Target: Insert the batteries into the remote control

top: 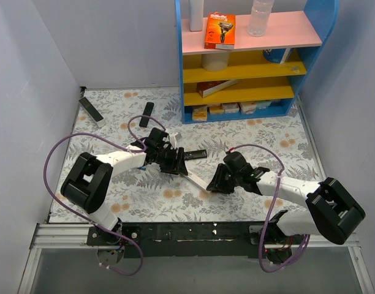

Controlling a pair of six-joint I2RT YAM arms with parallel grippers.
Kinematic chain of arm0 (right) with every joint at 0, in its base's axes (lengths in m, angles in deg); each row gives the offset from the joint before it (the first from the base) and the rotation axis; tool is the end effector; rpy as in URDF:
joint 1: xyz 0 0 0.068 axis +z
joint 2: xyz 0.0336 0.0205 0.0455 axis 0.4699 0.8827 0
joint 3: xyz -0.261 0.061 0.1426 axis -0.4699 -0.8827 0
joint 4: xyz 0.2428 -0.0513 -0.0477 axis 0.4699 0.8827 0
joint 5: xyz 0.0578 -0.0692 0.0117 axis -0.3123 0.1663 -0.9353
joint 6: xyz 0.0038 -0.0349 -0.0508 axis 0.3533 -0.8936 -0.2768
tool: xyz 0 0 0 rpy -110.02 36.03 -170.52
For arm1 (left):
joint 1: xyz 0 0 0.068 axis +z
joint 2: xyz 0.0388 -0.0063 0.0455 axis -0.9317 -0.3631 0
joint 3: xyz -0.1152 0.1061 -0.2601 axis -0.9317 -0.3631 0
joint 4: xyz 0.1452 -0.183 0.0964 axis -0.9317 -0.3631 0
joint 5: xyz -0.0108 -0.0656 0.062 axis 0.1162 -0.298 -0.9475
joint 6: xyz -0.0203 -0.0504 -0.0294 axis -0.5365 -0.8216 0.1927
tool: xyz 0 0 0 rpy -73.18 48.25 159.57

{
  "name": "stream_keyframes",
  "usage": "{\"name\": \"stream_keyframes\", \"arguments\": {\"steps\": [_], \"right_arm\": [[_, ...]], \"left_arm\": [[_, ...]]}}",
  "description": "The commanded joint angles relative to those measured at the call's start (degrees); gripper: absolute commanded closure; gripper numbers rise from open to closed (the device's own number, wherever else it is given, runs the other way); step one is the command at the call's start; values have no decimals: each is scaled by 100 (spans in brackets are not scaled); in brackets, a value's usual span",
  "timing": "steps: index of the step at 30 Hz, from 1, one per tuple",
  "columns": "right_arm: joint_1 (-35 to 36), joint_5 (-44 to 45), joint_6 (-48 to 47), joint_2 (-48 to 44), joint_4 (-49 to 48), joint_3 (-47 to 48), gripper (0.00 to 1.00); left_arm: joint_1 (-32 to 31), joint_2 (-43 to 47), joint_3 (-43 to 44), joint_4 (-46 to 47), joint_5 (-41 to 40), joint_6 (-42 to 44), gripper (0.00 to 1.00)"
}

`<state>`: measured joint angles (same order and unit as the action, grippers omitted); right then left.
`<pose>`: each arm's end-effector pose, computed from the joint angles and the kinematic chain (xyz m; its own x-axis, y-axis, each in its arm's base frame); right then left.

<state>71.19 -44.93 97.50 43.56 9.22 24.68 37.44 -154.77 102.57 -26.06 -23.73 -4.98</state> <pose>0.1569 0.1542 0.1825 -0.9122 0.3062 -0.2724 0.0849 0.7914 0.6054 0.2509 -0.1790 0.1925 -0.9407 -0.3180 0.1182 -0.3158 0.6935 -0.6476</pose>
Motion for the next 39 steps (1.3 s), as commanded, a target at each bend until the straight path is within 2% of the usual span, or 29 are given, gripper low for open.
{"name": "stream_keyframes", "arguments": {"steps": [1, 6, 15, 21, 28, 35, 39], "right_arm": [[-70, 184, -769, 440, 550, 353, 62], [-193, 53, -1121, 608, 647, 504, 63], [-220, -79, -1209, 635, 638, 513, 63], [-211, -123, -1227, 687, 621, 556, 63], [-220, -114, -1236, 784, 630, 697, 63], [-220, -158, -1104, 916, 454, 706, 63], [-220, -220, -981, 1109, 313, 802, 61]], "left_arm": [[-20, 380, -40, 155, -286, -95, 47], [-2, 310, 56, 296, -532, -121, 49], [24, 29, 302, 164, -884, 98, 50], [15, -191, 390, 93, -358, 151, 53], [15, -349, 276, 67, -14, 55, 64], [-11, -262, 118, 137, 416, -410, 71], [-37, -182, -14, 400, 759, -858, 72]]}}
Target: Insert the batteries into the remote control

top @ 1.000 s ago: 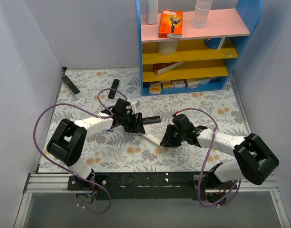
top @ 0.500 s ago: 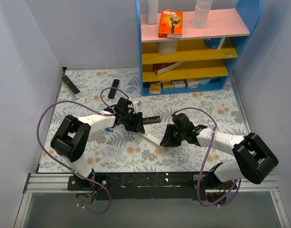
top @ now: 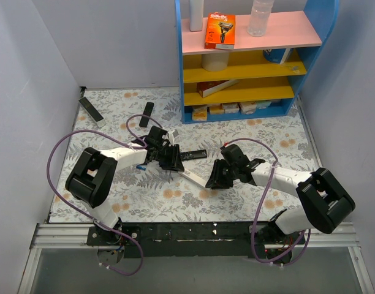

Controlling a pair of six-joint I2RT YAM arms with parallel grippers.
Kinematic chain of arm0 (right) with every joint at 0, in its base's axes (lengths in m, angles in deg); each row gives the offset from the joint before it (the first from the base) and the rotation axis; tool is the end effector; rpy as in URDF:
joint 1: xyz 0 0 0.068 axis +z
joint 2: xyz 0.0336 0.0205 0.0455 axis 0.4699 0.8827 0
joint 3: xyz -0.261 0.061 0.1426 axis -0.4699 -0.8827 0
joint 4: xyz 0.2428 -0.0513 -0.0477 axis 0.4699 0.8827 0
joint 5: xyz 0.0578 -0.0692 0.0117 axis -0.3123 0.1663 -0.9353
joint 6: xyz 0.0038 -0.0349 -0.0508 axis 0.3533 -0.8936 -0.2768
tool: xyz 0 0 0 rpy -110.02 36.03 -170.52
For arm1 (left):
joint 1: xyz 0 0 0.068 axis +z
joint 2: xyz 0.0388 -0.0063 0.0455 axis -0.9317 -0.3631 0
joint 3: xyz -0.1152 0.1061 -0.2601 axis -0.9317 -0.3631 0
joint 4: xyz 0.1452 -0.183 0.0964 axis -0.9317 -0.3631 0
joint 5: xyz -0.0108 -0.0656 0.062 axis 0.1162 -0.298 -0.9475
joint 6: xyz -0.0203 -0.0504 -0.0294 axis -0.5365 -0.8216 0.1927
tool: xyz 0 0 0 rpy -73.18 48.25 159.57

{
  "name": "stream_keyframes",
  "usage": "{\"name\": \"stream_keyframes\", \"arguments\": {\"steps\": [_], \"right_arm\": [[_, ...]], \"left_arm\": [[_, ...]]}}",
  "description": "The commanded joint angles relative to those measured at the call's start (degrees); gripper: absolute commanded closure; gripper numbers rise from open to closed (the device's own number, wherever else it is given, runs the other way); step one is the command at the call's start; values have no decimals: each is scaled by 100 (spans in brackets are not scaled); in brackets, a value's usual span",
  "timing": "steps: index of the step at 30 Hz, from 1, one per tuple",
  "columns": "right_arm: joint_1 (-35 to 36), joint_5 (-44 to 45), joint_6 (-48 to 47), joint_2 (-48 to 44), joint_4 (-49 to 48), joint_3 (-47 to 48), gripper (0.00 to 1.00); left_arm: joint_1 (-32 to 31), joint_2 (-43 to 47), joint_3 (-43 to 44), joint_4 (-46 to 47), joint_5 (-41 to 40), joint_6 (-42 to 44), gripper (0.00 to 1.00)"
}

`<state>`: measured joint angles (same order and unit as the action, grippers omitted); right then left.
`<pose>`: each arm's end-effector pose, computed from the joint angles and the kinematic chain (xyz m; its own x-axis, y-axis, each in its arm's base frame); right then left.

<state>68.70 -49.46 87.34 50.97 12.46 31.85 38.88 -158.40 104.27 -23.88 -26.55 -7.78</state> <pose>0.1843 0.1700 0.1866 -0.9427 0.1571 -0.2943 -0.0355 0.8299 0.5568 0.2698 -0.1786 0.1830 -0.9086 -0.4020 0.1136 -0.3793 0.6803 -0.6271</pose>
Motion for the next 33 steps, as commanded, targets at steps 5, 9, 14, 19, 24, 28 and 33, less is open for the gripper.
{"name": "stream_keyframes", "arguments": {"steps": [5, 9, 14, 19, 24, 28, 33], "right_arm": [[38, 241, 202, 544, -54, 244, 57], [47, 329, 229, 588, -19, 332, 55], [47, 461, 229, 641, 51, 472, 54], [47, 479, 89, 668, 209, 648, 52], [47, 742, -166, 466, 736, 823, 46], [47, 1006, -298, 176, 1070, 903, 36], [47, 1375, -474, -70, 1439, 1017, 31]], "left_arm": [[-234, 374, -307, 419, 1269, -1071, 74], [-331, 453, -483, 788, 1445, -1458, 79], [-542, 436, -729, 1114, 1489, -1818, 100], [-595, 497, -931, 1334, 1157, -2021, 100], [-595, 523, -1160, 1158, 550, -2100, 100], [-595, 576, -1292, 1053, 119, -2433, 100], [-595, 743, -1318, 1018, -171, -2645, 100]]}}
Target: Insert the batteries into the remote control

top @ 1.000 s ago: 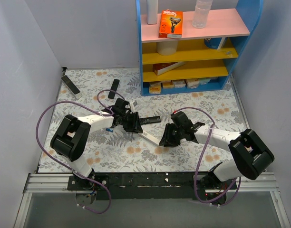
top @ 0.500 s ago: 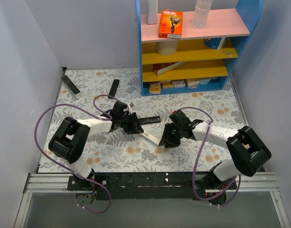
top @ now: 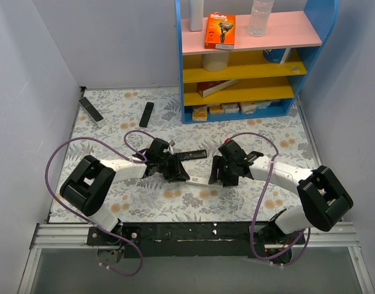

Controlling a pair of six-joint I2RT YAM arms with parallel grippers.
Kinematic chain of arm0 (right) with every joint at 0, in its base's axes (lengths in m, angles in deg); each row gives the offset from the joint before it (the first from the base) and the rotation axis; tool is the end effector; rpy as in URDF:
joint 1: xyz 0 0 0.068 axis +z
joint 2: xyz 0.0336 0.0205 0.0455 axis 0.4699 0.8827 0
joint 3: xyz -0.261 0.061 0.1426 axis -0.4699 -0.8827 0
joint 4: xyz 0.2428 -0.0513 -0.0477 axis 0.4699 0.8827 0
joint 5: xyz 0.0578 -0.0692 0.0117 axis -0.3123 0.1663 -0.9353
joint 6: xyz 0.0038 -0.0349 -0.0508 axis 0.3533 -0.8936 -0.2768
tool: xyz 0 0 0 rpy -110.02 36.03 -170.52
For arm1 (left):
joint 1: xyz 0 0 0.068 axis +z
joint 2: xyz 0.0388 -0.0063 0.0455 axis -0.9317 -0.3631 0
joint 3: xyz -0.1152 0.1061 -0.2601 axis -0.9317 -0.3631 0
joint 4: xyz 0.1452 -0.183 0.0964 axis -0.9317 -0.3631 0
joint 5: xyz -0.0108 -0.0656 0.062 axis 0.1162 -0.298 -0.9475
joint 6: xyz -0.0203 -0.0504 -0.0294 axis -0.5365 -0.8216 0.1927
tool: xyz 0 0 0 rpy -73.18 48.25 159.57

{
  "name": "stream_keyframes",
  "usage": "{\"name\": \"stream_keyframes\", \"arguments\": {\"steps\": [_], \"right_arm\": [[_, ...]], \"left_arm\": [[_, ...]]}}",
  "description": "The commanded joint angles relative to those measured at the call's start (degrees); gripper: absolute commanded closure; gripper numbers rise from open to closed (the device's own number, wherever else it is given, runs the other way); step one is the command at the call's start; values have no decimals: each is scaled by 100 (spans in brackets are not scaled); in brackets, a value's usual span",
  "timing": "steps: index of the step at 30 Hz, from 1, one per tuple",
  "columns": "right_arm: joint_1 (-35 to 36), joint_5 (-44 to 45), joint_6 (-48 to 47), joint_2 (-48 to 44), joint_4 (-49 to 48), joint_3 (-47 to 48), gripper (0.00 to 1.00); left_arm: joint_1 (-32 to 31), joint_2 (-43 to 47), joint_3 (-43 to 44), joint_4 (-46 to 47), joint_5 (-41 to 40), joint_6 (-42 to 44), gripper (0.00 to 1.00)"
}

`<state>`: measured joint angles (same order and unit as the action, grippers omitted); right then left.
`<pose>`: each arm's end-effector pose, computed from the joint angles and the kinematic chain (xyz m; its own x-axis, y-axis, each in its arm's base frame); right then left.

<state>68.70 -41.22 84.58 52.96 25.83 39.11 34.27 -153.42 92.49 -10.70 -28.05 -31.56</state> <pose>0.1938 0.1694 0.1980 -0.9391 0.1337 -0.3165 0.0030 0.9243 0.3816 0.2298 -0.1814 0.1679 -0.7539 -0.5814 0.3059 -0.6217 0.4810 -0.6181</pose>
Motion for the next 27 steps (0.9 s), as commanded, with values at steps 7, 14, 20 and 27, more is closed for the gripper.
{"name": "stream_keyframes", "arguments": {"steps": [7, 14, 20, 27], "right_arm": [[47, 692, -269, -498, 286, 186, 34], [47, 771, -269, -692, 348, 2, 39], [47, 762, -296, -639, 348, 19, 40], [47, 894, -304, -630, 427, 37, 39]], "left_arm": [[-134, 297, -26, -327, 32, -302, 100], [-134, 438, 27, -353, 58, -355, 87], [-134, 508, 123, -379, 181, -390, 61], [-142, 561, 158, -441, 225, -364, 42]]}}
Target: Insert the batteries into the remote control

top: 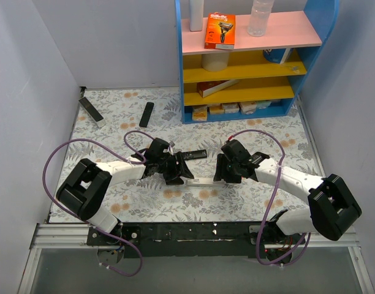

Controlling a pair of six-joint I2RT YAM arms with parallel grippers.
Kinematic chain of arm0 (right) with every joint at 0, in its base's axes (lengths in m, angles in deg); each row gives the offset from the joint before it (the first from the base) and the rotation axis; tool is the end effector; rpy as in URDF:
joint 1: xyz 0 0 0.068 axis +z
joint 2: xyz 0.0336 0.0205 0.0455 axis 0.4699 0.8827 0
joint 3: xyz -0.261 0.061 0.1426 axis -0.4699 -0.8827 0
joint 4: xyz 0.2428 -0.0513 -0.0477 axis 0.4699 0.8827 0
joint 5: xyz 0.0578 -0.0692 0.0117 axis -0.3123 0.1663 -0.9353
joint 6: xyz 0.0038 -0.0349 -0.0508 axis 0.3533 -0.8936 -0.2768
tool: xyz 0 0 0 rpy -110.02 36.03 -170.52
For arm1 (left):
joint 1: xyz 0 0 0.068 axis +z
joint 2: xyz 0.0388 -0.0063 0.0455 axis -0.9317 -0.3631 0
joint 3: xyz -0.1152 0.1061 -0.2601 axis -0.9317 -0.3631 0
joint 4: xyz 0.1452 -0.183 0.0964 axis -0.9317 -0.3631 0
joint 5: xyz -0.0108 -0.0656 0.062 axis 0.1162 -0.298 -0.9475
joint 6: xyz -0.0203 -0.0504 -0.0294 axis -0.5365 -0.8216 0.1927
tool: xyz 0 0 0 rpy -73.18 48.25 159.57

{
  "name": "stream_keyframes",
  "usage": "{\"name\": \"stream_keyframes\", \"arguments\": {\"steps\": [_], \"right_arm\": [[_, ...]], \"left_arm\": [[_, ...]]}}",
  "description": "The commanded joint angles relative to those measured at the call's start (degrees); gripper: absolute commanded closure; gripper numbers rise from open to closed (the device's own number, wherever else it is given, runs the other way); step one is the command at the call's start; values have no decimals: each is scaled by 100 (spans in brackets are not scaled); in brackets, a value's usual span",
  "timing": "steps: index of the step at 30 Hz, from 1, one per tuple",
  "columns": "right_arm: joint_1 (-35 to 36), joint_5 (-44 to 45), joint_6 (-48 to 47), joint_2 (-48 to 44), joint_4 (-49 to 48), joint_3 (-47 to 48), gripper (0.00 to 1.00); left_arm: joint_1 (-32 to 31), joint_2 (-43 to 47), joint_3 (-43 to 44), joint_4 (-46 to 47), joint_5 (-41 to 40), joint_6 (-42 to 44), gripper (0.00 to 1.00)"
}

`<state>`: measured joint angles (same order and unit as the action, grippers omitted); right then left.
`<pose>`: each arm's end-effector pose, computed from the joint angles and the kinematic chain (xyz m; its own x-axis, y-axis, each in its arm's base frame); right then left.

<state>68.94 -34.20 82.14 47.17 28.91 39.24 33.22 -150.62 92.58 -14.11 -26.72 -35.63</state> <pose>0.1857 0.1562 0.2186 -0.8910 0.1301 -0.4349 -0.0182 0.9471 0.3205 0.2191 -0.1815 0.1776 -0.7208 -0.5874 0.3679 -0.6700 0.4543 -0.5872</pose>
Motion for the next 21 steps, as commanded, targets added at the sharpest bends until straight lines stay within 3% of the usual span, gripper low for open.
{"name": "stream_keyframes", "arguments": {"steps": [1, 21], "right_arm": [[23, 210, -68, -51, 128, 24, 39], [84, -106, -174, 335, 49, 225, 38]], "left_arm": [[-37, 273, 158, -109, 92, 43, 41], [-389, -132, 492, -100, 224, 140, 51]]}}
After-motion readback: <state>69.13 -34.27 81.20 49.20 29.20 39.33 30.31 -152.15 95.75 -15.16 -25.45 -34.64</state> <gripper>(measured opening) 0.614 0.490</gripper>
